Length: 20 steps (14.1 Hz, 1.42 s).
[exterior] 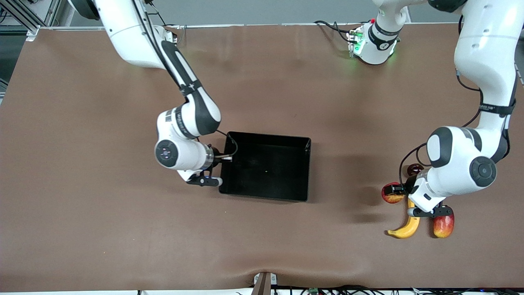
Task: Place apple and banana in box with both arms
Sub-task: 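Carry the apple over the tray while the right gripper withdraws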
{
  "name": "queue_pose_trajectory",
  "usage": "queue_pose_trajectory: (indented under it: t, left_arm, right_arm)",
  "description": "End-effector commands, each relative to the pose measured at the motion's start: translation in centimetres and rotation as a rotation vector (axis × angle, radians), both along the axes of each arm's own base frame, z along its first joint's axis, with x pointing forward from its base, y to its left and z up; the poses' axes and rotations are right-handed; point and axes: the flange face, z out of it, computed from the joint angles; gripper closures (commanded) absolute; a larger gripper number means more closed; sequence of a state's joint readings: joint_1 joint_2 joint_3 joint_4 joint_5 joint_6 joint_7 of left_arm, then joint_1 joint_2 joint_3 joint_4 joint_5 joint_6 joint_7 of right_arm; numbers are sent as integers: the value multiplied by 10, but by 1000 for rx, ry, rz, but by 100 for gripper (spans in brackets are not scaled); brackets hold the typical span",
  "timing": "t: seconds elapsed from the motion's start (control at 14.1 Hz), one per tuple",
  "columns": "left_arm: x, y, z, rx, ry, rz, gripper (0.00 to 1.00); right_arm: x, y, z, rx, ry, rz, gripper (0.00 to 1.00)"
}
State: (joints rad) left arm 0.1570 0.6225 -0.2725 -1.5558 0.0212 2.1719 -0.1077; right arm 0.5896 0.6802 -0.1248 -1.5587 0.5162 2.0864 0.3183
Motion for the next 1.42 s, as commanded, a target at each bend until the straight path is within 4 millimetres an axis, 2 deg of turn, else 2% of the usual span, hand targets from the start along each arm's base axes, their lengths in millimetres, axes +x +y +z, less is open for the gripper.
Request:
queue_pose_trajectory:
  t: [0.0,0.07,0.14,0.21,0.28,0.5,0.57,0.64,0.85,0.99,1.13,1.35]
  left_arm:
    - [-11,-23,42,-12,-8,2,100]
    - [-16,-34,55,-15,2,-10,100]
    - [-20,-46,65,-20,9,-26,100]
    - [-25,-62,76,-27,8,-36,100]
    - [-29,-80,79,-40,16,-39,100]
    - [-47,-154,83,-59,28,-69,100]
    - [-55,-182,85,-57,29,-67,100]
    - [-65,-210,85,-52,31,-61,100]
    - [-87,-284,72,-22,34,-46,100]
    - [-93,-312,54,6,42,-24,100]
    - [-106,-340,31,26,43,-43,100]
    - [-119,-363,-1,33,51,-64,100]
  right_arm:
    - [7,6,11,20,-3,-52,17]
    - [4,14,19,11,-24,-10,0]
    - [5,24,31,-5,-54,21,0]
    - [12,19,41,-16,-71,29,0]
    - [13,16,45,-21,-58,35,0]
    - [33,-9,84,-45,-54,58,0]
    - [37,-26,97,-88,-47,78,0]
    - [42,-45,119,-119,-50,93,0]
    - [51,-103,164,-128,-42,54,0]
    - [60,-145,184,-125,-56,14,0]
    - [64,-173,205,-134,-91,1,0]
    - [63,-242,235,-148,-73,-76,0]
